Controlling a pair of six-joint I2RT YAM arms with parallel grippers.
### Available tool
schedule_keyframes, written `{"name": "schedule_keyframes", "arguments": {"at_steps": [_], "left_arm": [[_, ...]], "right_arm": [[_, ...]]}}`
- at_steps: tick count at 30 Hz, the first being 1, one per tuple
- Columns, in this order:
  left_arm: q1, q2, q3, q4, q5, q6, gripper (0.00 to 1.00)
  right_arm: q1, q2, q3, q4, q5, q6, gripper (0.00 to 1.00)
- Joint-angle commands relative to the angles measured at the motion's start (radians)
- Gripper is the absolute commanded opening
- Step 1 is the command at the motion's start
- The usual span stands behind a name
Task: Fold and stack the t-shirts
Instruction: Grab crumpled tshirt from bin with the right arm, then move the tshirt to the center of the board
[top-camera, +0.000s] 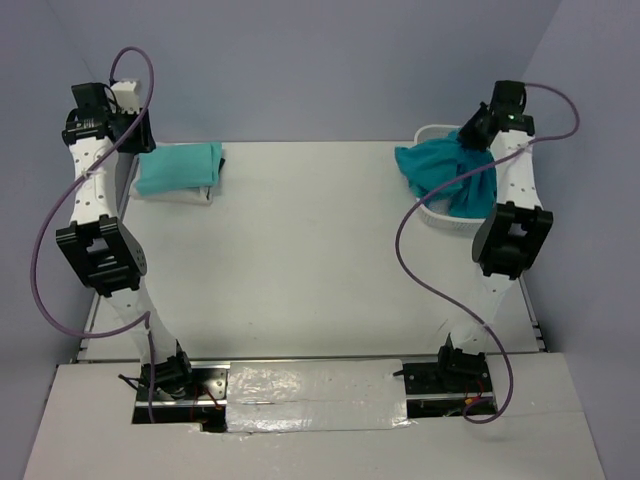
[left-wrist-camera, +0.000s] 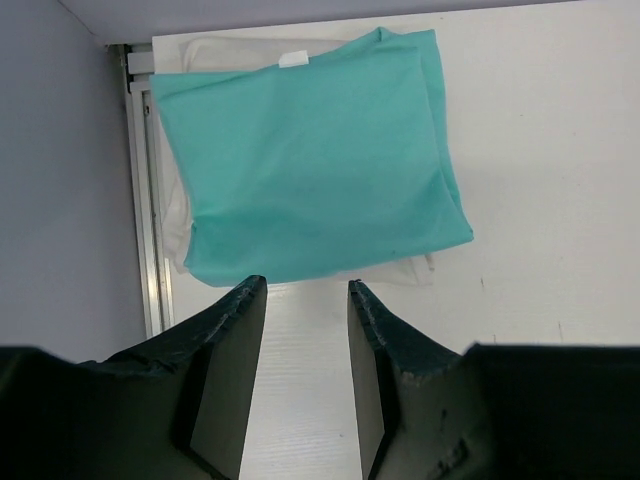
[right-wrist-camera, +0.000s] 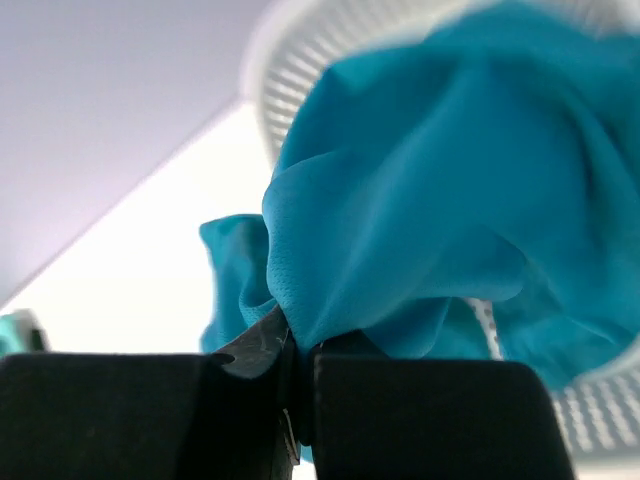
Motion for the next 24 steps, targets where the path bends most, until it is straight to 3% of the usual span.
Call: {"name": "schedule_keyframes", "arguments": {"at_steps": [1, 7, 9, 13, 17, 21, 22, 24], "left_arm": [[0.003, -0.101, -0.005, 0.009, 0.054, -0.017, 0.51], [0.002, -0.19, -0.096, 0.047, 0.169, -0.066, 0.51], [-0.003, -0.216, -0.122, 0.058, 0.205, -0.082, 0.51], [-0.008, -0.24, -0.125, 0.058, 0.237, -0.097, 0.51], [-0.009, -0.26, -0.114, 0.014, 0.242, -0.076, 0.51], [-0.009, -0.309, -0.154, -0.002, 0.197, -0.034, 0.51], [-0.009, -0.332, -0.163, -0.003, 0.191, -0.027, 0.52], [-0.009, -0.361, -0.188, -0.018, 0.177, -0.002, 0.52]], "right_arm": [[0.014, -0.294, 0.015, 0.057, 0.039, -0.071, 0.0], [0.133, -0.684, -0.072, 0.136, 0.02, -0.163, 0.0], [0.254, -0.801, -0.112, 0.185, 0.024, -0.235, 0.0], [0.414, -0.934, -0.188, 0.279, -0.074, -0.242, 0.0], [0.608, -0.988, -0.369, 0.403, -0.203, -0.164, 0.01], [0.724, -0.933, -0.527, 0.443, -0.215, -0.084, 0.11], [0.727, -0.875, -0.582, 0.448, -0.246, -0.07, 0.25], [0.724, -0.801, -0.636, 0.45, -0.257, -0.006, 0.43]]}}
